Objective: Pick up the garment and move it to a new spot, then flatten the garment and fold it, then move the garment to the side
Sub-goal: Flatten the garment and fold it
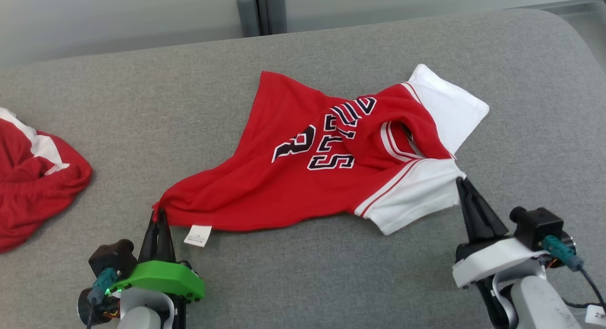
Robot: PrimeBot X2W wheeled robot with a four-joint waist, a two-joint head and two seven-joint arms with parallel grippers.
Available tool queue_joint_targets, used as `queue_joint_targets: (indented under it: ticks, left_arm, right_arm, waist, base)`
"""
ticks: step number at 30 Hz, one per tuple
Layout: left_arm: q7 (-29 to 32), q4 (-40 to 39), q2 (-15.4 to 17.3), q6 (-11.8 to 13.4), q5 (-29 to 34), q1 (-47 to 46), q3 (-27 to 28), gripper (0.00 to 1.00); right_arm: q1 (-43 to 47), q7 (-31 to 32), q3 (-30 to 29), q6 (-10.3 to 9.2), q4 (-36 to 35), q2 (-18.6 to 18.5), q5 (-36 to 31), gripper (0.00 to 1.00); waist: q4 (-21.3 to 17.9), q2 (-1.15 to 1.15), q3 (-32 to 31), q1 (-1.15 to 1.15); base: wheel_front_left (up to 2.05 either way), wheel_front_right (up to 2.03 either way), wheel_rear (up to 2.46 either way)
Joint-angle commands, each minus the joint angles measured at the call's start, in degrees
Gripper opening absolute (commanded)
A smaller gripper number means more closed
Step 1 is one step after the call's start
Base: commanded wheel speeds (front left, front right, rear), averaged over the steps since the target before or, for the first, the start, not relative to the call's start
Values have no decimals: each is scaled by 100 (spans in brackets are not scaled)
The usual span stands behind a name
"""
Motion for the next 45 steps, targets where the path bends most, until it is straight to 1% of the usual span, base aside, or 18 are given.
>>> queue_joint_targets:
  ticks: [1, 3, 6, 10, 12, 15, 16, 19, 22, 25, 27, 30, 32, 34, 36, 39, 42, 45]
  left_arm:
    - [5, -109, 31, -67, -131, -12, -1, 0]
    - [5, -326, 32, -119, -214, -190, -28, 0]
    - [4, -606, 33, -205, -91, -448, -39, 0]
    - [5, -858, 42, -389, 147, -907, 3, 0]
    - [5, -950, 83, -492, 117, -1215, 61, 0]
    - [109, -1113, 288, -571, 223, -1669, -27, 0]
    - [228, -1231, 313, -586, 216, -1844, -66, 0]
    - [621, -1599, 545, -610, 316, -2323, -144, 0]
    - [1125, -1990, 705, -632, 291, -2820, -176, 0]
    - [1577, -2240, 824, -586, 237, -3226, -146, 0]
    - [1859, -2305, 914, -543, 261, -3481, -119, 0]
    - [2182, -2302, 962, -453, 268, -3857, -104, 0]
    - [2284, -2172, 956, -373, 267, -4067, -69, 0]
    - [2302, -1976, 955, -307, 315, -4280, -60, 0]
    - [2175, -1752, 1065, -283, 453, -4523, -69, 0]
    - [1959, -1270, 1016, -163, 487, -4858, 14, 0]
    - [1599, -784, 1008, -37, 585, -5433, 94, 0]
    - [1167, -336, 1031, 41, 661, -5985, 148, 0]
  right_arm:
    - [-11, -1, -46, -8, -249, -90, 144, 0]
    - [-102, -2, -108, -8, -608, -173, 349, 0]
    - [-311, -2, -265, -8, -1075, -294, 654, 0]
    - [-808, -2, -303, -8, -1549, -602, 921, 0]
    - [-1172, -1, -276, -8, -1750, -795, 1038, 0]
    - [-1635, -1, -248, -8, -1934, -1064, 1186, 0]
    - [-1817, -1, -234, -8, -1998, -1179, 1230, 0]
    - [-2302, -2, -196, -8, -2108, -1510, 1304, 0]
    - [-2826, 19, -133, -8, -2150, -1866, 1322, 0]
    - [-3348, 141, -95, -8, -2103, -2163, 1329, 0]
    - [-3693, 265, -58, -8, -1984, -2276, 1357, 0]
    - [-4258, 418, 106, -8, -1656, -2449, 1295, 0]
    - [-4592, 471, 273, -8, -1348, -2511, 1263, 0]
    - [-4954, 474, 408, -8, -1004, -2494, 1286, 0]
    - [-5316, 434, 583, -8, -632, -2443, 1213, 0]
    - [-5902, 321, 750, -8, -42, -2344, 1060, 0]
    - [-6630, 166, 786, -9, 521, -2291, 778, 0]
    - [-7290, 57, 684, -9, 1011, -2200, 497, 0]
  waist:
    - [33, 0, -81, 0]
    - [56, 0, -157, 0]
    - [46, 0, -277, 0]
    - [-41, 0, -446, 0]
    - [-105, 0, -528, 0]
    - [-146, 0, -618, 0]
    - [-148, 0, -646, 0]
    - [-137, 0, -673, 0]
    - [-123, 0, -610, 0]
    - [-101, 0, -470, 0]
    - [-96, 0, -321, 0]
    - [-89, 0, 9, 0]
    - [-82, 0, 249, 0]
    - [-73, 0, 513, 0]
    - [-104, 0, 777, 0]
    - [-125, 0, 1109, 0]
    - [-95, 0, 1408, 0]
    - [-76, 0, 1584, 0]
  base:
    - [0, 0, 0]
    - [0, 0, 0]
    - [0, 0, 0]
    - [0, 0, 0]
    - [0, 0, 0]
    - [0, 0, 0]
    - [0, 0, 0]
    - [0, 0, 0]
    - [0, 0, 0]
    - [0, 0, 0]
    - [0, 0, 0]
    - [0, 0, 0]
    - [0, 0, 0]
    - [0, 0, 0]
    - [0, 0, 0]
    - [0, 0, 0]
    - [0, 0, 0]
    - [0, 0, 0]
